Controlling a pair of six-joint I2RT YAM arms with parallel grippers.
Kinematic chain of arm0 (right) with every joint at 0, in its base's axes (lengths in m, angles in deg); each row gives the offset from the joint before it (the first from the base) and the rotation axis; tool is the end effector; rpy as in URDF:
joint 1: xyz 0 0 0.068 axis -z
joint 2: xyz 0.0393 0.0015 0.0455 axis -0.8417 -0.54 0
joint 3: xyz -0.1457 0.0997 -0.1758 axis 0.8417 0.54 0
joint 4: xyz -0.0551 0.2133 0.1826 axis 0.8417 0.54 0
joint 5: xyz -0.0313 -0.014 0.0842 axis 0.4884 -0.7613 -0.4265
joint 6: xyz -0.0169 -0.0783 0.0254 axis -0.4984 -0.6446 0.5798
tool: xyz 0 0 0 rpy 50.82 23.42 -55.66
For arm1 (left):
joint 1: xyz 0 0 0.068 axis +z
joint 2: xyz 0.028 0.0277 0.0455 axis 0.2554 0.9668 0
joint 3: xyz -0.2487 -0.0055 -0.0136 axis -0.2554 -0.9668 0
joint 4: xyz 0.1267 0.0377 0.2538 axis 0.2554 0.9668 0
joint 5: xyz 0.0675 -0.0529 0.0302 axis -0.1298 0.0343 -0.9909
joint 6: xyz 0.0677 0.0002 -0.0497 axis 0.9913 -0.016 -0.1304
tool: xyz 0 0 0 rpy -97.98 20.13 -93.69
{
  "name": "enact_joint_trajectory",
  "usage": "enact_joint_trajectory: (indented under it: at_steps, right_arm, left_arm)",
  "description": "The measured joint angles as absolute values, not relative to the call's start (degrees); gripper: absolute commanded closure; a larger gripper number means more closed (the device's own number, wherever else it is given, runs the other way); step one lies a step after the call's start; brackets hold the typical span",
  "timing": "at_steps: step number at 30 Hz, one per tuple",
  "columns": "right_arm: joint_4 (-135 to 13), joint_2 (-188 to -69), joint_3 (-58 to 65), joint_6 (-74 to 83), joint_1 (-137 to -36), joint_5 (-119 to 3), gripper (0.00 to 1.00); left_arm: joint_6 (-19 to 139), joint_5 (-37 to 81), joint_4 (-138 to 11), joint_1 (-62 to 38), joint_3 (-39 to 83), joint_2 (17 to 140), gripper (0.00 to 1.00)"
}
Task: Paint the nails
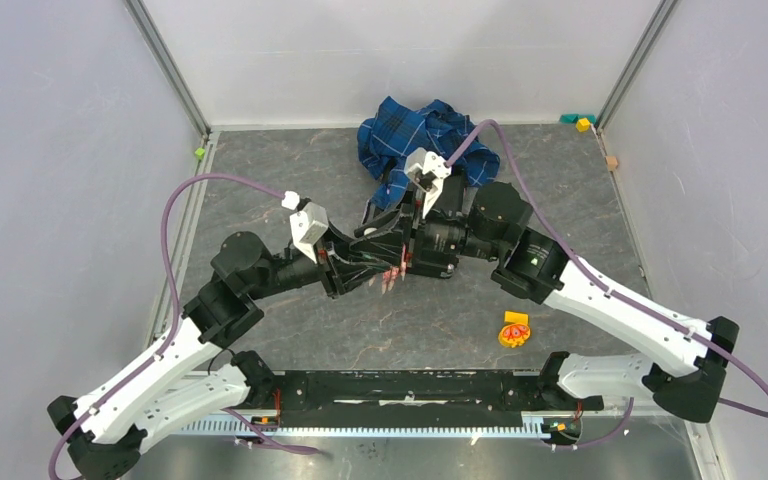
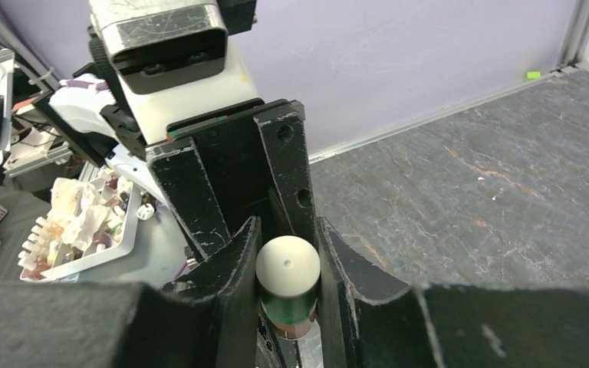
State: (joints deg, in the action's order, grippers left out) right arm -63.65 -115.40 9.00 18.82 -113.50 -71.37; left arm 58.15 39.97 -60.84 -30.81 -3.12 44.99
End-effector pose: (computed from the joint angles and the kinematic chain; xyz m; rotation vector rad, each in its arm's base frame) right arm 0.1682 0.2990 0.4153 -0.8043 1.4592 1.3339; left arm 0.1482 -0.1979 0.3706 0.8127 1.3864 -1.1528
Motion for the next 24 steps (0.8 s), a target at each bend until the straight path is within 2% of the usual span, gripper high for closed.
enact_joint_trajectory:
  at_steps: [5, 7, 10, 13, 14, 16, 17, 20, 24]
  right_arm:
    - [-63.6, -114.2, 9.0, 18.5, -112.8, -75.1, 1.00]
    - [-63.9, -113.7, 9.2, 18.4, -112.5, -76.2, 0.96]
    - [-64.5, -113.1, 9.7, 18.2, -112.3, -77.1, 0.67]
    - [-65.2, -112.8, 10.3, 18.2, -112.3, -77.3, 0.30]
    - [-65.5, -112.4, 10.6, 18.2, -112.1, -77.2, 0.23]
    - [-65.8, -111.3, 10.9, 18.0, -111.6, -76.5, 0.18]
    - [-65.9, -110.6, 10.9, 17.8, -111.4, -75.5, 0.11]
    - [-65.7, -109.0, 10.9, 17.8, -110.9, -72.0, 0.09]
    - [-65.0, -108.1, 10.9, 18.4, -110.5, -66.8, 0.14]
  left_arm:
    - [57.8, 43.7, -63.5, -30.7, -3.1, 45.6, 0.98]
    - [57.3, 44.9, -64.5, -30.6, -3.1, 45.9, 0.98]
    - [56.7, 46.2, -65.4, -30.3, -3.1, 46.0, 0.98]
    - [56.0, 46.9, -65.6, -29.8, -3.1, 46.0, 0.98]
    - [55.9, 46.8, -65.2, -29.4, -3.2, 45.9, 0.98]
    - [55.7, 46.0, -64.4, -28.4, -3.2, 45.9, 0.98]
    - [55.5, 45.4, -64.1, -28.1, -3.3, 45.8, 0.98]
    - [55.5, 42.5, -62.6, -27.7, -3.3, 45.7, 0.98]
    - [55.5, 37.9, -60.2, -27.6, -3.3, 45.2, 0.98]
